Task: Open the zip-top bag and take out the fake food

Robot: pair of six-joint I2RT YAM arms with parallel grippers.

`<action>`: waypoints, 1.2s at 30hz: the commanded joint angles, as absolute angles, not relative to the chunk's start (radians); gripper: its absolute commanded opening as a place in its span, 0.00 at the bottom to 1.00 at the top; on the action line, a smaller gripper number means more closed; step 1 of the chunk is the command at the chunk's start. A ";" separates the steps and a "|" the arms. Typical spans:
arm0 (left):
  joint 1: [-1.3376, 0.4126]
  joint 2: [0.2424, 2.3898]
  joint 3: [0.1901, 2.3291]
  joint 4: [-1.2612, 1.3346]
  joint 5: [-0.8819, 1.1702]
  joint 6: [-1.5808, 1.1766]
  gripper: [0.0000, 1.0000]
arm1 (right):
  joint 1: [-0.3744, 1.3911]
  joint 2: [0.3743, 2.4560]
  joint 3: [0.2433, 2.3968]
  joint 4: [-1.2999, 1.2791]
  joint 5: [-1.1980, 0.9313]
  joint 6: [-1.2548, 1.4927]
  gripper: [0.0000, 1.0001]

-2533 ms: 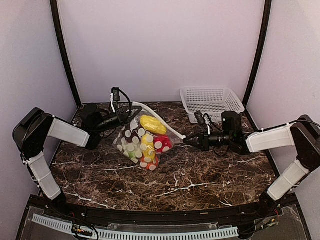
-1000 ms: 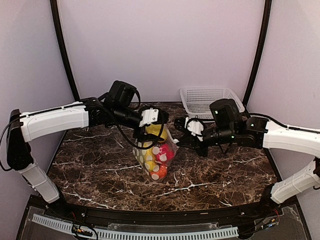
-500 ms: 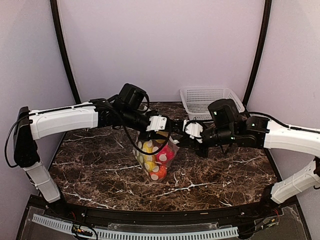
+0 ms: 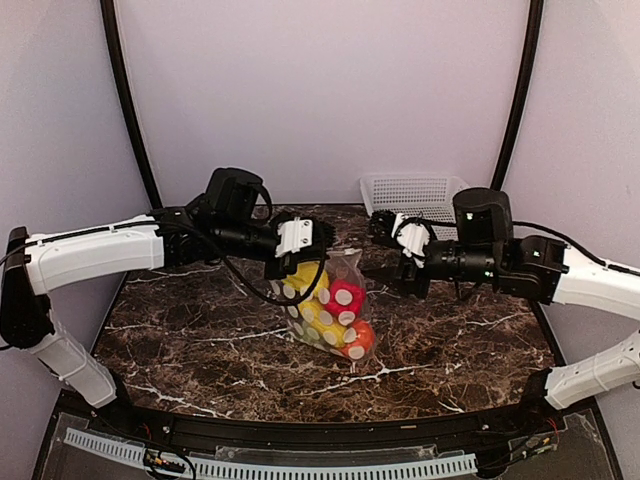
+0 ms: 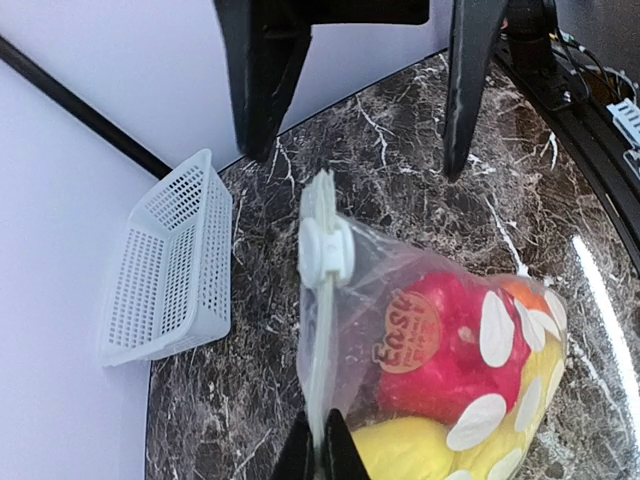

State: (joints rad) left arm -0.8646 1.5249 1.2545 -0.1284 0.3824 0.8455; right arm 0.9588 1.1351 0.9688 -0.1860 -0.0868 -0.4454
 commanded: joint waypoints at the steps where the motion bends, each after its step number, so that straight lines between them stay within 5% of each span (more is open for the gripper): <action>1: -0.858 1.430 1.228 -0.035 0.358 0.692 0.01 | 0.941 1.083 0.909 -0.050 -0.139 -0.370 0.62; 18: -0.911 1.463 1.191 0.027 0.390 0.493 0.01 | 0.933 1.138 0.822 0.098 -0.192 -0.250 0.63; 21: -0.916 1.461 1.181 0.038 0.409 0.494 0.01 | 0.932 1.152 0.815 0.118 -0.195 -0.247 0.56; 27: -0.922 1.448 1.146 0.065 0.418 0.510 0.01 | 0.925 1.173 0.832 0.111 -0.194 -0.246 0.09; 33: -0.925 1.442 1.119 0.071 0.424 0.522 0.01 | 0.920 1.163 0.835 0.109 -0.228 -0.252 0.00; 36: -0.926 1.433 1.103 0.099 0.422 0.506 0.16 | 0.920 1.159 0.836 0.098 -0.247 -0.267 0.00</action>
